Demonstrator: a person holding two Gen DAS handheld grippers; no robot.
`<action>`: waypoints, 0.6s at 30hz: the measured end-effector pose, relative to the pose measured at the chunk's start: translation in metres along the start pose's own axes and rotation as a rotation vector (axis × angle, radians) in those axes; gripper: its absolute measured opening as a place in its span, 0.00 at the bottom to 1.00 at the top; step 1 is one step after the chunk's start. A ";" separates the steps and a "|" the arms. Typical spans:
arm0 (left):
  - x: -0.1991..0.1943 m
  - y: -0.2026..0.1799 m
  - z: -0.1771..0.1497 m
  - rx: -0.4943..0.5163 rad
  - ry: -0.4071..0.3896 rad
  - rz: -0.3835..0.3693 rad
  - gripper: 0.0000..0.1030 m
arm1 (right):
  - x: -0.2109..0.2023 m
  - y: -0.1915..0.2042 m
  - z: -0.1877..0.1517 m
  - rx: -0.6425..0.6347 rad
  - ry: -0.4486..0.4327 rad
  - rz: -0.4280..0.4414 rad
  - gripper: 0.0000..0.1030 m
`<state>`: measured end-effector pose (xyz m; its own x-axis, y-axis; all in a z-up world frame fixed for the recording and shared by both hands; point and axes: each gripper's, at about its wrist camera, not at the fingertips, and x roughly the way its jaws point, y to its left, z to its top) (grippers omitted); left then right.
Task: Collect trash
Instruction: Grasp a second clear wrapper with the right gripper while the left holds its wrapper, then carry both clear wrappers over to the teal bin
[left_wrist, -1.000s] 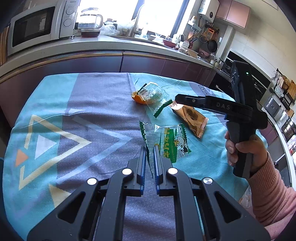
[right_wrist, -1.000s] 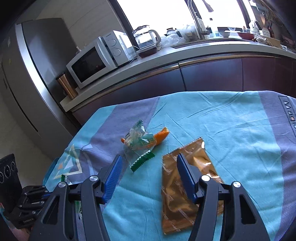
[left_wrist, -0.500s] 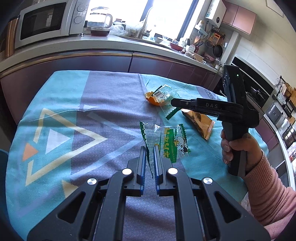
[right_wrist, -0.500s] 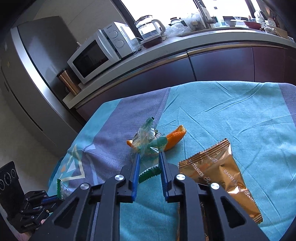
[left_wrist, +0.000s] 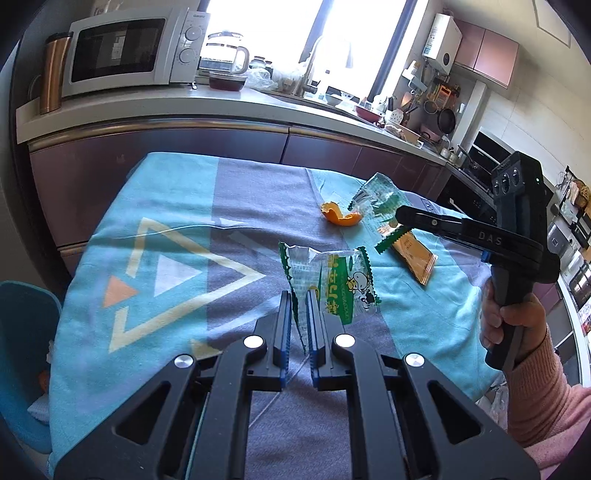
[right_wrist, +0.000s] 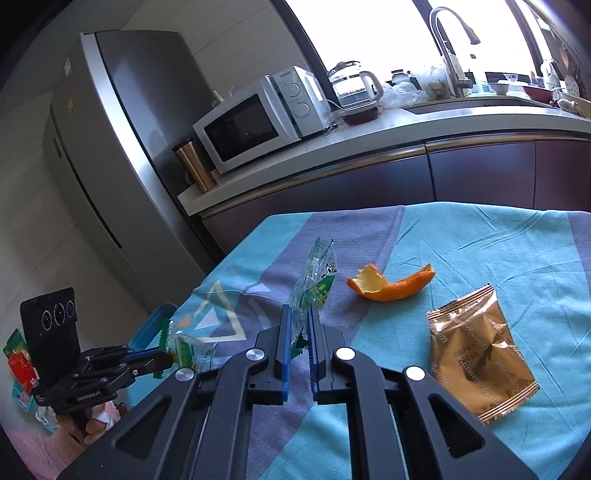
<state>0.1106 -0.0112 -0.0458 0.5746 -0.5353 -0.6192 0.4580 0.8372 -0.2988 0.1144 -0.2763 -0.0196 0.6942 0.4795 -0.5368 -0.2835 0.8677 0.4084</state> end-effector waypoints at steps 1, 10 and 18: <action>-0.004 0.003 -0.001 -0.004 -0.005 0.005 0.08 | -0.001 0.006 -0.002 -0.009 0.001 0.010 0.07; -0.047 0.036 -0.013 -0.045 -0.050 0.076 0.08 | 0.011 0.060 -0.014 -0.083 0.035 0.105 0.07; -0.091 0.079 -0.028 -0.125 -0.093 0.161 0.08 | 0.041 0.111 -0.019 -0.156 0.091 0.194 0.07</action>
<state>0.0754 0.1063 -0.0338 0.6964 -0.3969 -0.5979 0.2714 0.9169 -0.2927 0.0988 -0.1581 -0.0103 0.5564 0.6424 -0.5270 -0.5088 0.7648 0.3952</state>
